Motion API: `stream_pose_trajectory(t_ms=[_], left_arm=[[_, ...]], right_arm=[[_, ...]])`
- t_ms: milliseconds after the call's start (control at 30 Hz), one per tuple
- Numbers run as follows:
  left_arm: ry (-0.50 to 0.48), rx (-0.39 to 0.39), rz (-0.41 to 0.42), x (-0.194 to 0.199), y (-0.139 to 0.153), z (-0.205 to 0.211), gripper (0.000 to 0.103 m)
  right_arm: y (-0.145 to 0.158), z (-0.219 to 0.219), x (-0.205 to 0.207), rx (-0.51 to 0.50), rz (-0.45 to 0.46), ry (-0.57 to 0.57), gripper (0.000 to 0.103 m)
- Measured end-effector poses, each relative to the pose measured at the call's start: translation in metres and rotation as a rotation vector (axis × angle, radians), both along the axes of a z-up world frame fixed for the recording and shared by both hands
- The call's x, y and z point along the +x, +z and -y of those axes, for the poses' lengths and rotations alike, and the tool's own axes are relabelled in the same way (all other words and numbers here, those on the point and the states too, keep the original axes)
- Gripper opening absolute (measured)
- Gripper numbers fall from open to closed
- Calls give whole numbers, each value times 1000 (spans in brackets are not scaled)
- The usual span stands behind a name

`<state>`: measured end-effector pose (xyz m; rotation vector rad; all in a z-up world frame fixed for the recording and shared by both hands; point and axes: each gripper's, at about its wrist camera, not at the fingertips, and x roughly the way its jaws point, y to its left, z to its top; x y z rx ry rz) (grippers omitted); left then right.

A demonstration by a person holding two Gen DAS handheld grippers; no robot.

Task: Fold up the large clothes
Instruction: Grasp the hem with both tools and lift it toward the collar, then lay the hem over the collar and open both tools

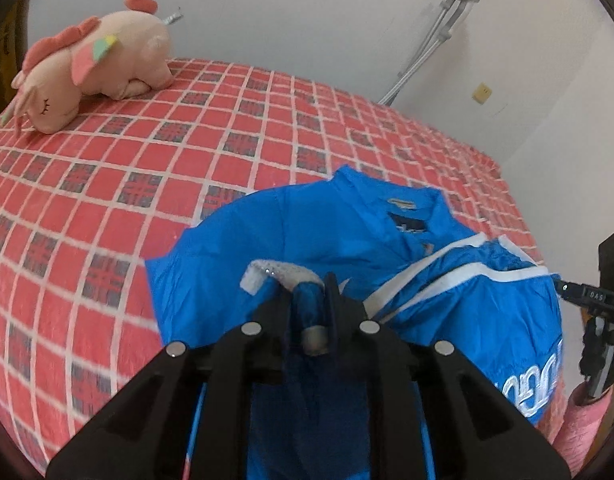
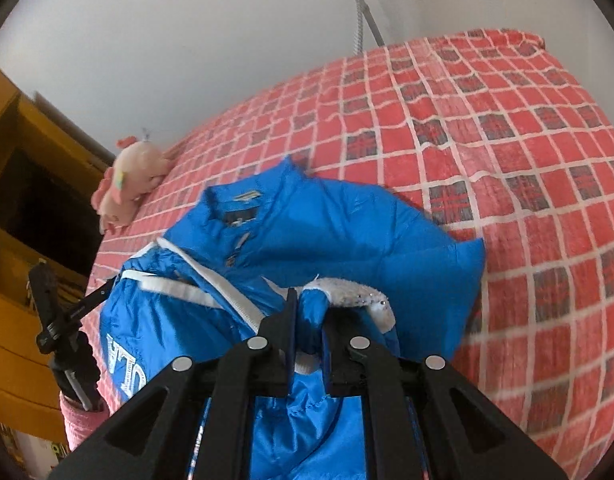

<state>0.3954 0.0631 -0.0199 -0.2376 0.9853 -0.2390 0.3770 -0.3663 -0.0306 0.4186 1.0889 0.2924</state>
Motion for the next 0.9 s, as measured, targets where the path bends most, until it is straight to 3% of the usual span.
stream_pose_trajectory(t_ms=[233, 433, 500, 533, 567, 600, 633, 667, 700, 800, 900], left_arm=[[-1, 19, -28, 26, -24, 3, 17], [-1, -7, -38, 20, -19, 0, 22], [-7, -15, -31, 9, -10, -3, 25], [-10, -15, -26, 5, -7, -4, 26], [-14, -18, -19, -2, -3, -6, 29], [-19, -20, -12, -10, 1, -8, 31], [-21, -22, -4, -15, 4, -9, 39], [-18, -19, 8, -21, 7, -12, 62], [7, 15, 38, -30, 12, -16, 73], [40, 123, 92, -49, 18, -26, 77], [30, 134, 62, -61, 9, -31, 77]], right_arm=[[-28, 0, 22, -16, -25, -7, 11], [-18, 1, 10, -14, 9, 22, 18], [-10, 2, 1, -10, 24, 40, 24], [-6, 2, -4, -11, 32, 50, 32], [-2, 2, -10, -12, 43, 61, 50], [4, 2, -18, -43, 67, 63, 59], [9, 2, -24, -78, 88, 61, 65], [12, 2, -31, -110, 102, 64, 65], [14, 3, -35, -119, 106, 69, 65], [11, 5, -49, -98, 87, 98, 68], [1, 5, -59, -114, 58, 111, 70]])
